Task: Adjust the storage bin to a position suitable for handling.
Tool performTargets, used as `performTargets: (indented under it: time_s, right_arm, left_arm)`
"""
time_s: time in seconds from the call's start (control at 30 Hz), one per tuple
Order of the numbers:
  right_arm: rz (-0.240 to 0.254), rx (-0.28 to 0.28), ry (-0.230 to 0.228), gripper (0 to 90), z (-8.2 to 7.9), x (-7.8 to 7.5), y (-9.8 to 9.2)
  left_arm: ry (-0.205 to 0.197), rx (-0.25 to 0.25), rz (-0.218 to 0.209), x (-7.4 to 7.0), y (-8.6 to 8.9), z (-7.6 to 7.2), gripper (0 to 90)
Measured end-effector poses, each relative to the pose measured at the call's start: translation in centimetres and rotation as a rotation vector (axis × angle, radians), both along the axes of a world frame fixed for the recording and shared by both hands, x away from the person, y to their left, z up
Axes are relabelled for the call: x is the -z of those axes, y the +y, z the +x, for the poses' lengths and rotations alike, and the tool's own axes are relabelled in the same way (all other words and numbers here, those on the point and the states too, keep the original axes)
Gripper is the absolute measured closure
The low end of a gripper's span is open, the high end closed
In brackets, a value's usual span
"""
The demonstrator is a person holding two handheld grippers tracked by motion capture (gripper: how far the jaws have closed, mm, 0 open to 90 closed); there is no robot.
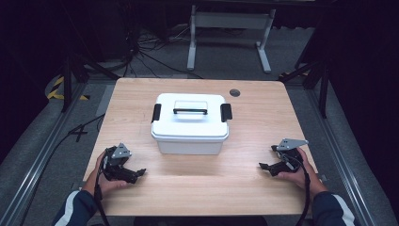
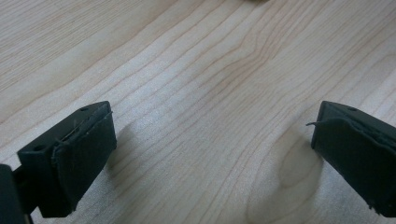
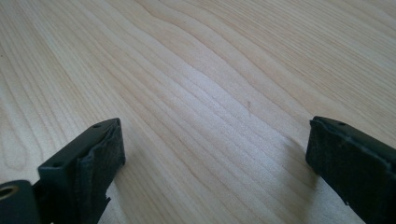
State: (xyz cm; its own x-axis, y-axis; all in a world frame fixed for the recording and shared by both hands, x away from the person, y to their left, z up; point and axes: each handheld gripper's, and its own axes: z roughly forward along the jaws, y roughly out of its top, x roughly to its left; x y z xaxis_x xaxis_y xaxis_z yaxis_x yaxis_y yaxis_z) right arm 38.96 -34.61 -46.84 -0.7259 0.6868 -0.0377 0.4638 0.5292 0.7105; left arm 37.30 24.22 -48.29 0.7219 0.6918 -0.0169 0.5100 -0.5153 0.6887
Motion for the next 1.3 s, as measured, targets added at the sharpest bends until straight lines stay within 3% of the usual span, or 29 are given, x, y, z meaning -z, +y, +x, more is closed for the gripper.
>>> performTargets:
  time_s: [0.17, 0.23, 0.43, 0.63, 0.87, 1.03, 1.3]
  right_arm:
    - [-0.007, -0.008, 0.005, 5.9, 0.0, -0.1, 0.0]
    - [-0.016, -0.03, 0.015, 14.2, -0.1, -0.4, 0.0]
    - [-0.051, -0.068, 0.039, 24.6, -0.1, -1.2, 0.4]
    - [-0.07, -0.117, 0.02, 29.6, 0.1, -3.4, 1.3]
    - [-0.144, -0.152, -0.011, 34.9, 0.9, -7.7, 2.3]
    - [-0.226, -0.189, -0.049, 37.6, 2.0, -11.8, 3.6]
    - [-0.247, -0.218, -0.109, 38.3, 3.4, -16.7, 5.6]
  left_arm:
    - [-0.001, 0.007, -0.005, 0.0, 0.0, 0.1, 0.3]
    - [-0.001, 0.008, -0.004, 0.0, 0.0, 0.1, 0.2]
    - [-0.002, 0.008, -0.005, 0.0, 0.0, 0.1, 0.2]
    - [-0.004, 0.008, -0.004, 0.0, 0.0, 0.1, 0.2]
    - [0.001, 0.004, 0.002, 0.0, 0.0, 0.1, 0.2]
    - [-0.003, 0.004, -0.004, 0.0, 0.0, 0.1, 0.1]
    - [-0.003, 0.003, -0.004, 0.0, 0.0, 0.1, 0.1]
